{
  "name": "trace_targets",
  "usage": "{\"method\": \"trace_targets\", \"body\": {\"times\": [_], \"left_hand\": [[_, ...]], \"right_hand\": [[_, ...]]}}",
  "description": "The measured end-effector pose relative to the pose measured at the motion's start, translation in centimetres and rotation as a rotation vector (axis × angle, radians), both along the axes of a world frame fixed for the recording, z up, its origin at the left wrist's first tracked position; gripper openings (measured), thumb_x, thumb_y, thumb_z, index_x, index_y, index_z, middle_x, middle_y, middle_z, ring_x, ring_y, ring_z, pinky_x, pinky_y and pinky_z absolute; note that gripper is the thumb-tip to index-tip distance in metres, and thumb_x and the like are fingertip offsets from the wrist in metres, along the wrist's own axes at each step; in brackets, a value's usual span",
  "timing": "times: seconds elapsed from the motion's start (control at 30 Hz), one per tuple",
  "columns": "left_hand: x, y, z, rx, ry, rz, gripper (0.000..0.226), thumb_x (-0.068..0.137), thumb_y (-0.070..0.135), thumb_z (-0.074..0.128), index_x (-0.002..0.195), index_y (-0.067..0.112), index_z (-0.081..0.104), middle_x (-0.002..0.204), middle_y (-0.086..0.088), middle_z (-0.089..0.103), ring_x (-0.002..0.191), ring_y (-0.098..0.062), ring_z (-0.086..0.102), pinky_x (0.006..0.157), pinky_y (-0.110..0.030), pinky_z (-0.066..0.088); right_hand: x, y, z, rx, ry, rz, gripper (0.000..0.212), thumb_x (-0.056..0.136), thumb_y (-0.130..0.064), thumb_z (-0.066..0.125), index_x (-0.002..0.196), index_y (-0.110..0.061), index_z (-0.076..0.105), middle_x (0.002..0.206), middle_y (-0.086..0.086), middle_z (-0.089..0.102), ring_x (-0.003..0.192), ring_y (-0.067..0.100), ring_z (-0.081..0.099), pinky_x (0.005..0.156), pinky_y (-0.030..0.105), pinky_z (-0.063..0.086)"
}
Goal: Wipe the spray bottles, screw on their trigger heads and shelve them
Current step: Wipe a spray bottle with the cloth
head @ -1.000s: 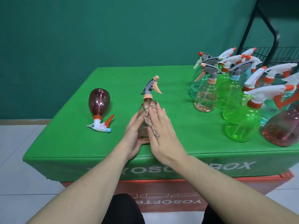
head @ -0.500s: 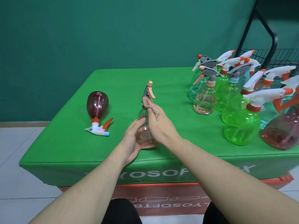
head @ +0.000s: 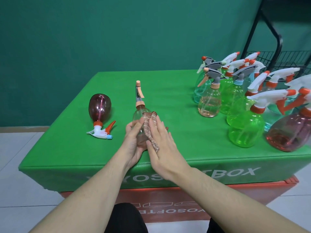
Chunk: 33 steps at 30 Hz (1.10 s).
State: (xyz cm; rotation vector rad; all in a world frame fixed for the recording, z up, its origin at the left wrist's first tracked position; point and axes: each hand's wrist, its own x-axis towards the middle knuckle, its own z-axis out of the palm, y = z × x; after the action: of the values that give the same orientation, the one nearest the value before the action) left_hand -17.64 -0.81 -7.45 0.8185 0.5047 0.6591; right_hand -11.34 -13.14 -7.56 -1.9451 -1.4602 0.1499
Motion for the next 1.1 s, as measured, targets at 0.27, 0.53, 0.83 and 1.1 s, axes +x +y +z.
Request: {"method": "trace_targets", "body": {"times": [0.27,0.53,0.83,1.1], "left_hand": [[-0.1,0.2,0.0,0.049,0.006,-0.077,0.112,0.058,0.051,0.096,0.148,0.006,0.046,0.139,-0.019,0.064,0.118,-0.029,0.065,0.084,-0.040,0.062],[0.0,0.0,0.3,0.120,0.051,-0.206,0.096,0.048,0.068,0.093,0.129,0.021,0.068,0.126,-0.010,0.073,0.106,-0.023,0.071,0.091,-0.054,0.057],[-0.3,-0.1,0.6,0.002,0.033,-0.219,0.027,0.085,0.035,0.063,0.086,0.014,0.082,0.093,-0.014,0.076,0.083,-0.027,0.073,0.078,-0.050,0.063],[0.2,0.5,-0.2,0.116,0.043,-0.161,0.099,0.053,0.044,0.098,0.140,0.017,0.057,0.119,-0.009,0.074,0.098,-0.022,0.074,0.080,-0.044,0.062]], "right_hand": [[0.5,0.7,0.6,0.054,0.026,-0.010,0.062,0.103,-0.041,0.023,0.160,-0.034,-0.001,0.168,-0.009,-0.015,0.154,0.010,-0.015,0.127,0.046,0.004],[1.8,3.2,3.6,0.121,0.101,-0.028,0.059,0.103,-0.035,0.029,0.160,-0.024,0.022,0.169,-0.005,0.009,0.155,0.012,0.004,0.127,0.030,0.005],[3.2,5.0,5.2,0.100,0.419,-0.096,0.045,0.108,-0.033,0.032,0.153,-0.039,0.039,0.157,-0.014,0.038,0.139,0.005,0.039,0.112,0.021,0.026],[1.7,3.6,2.9,0.147,0.502,-0.109,0.049,0.109,-0.034,0.030,0.158,-0.038,0.027,0.160,-0.011,0.031,0.132,-0.003,0.038,0.111,0.017,0.019]]}}
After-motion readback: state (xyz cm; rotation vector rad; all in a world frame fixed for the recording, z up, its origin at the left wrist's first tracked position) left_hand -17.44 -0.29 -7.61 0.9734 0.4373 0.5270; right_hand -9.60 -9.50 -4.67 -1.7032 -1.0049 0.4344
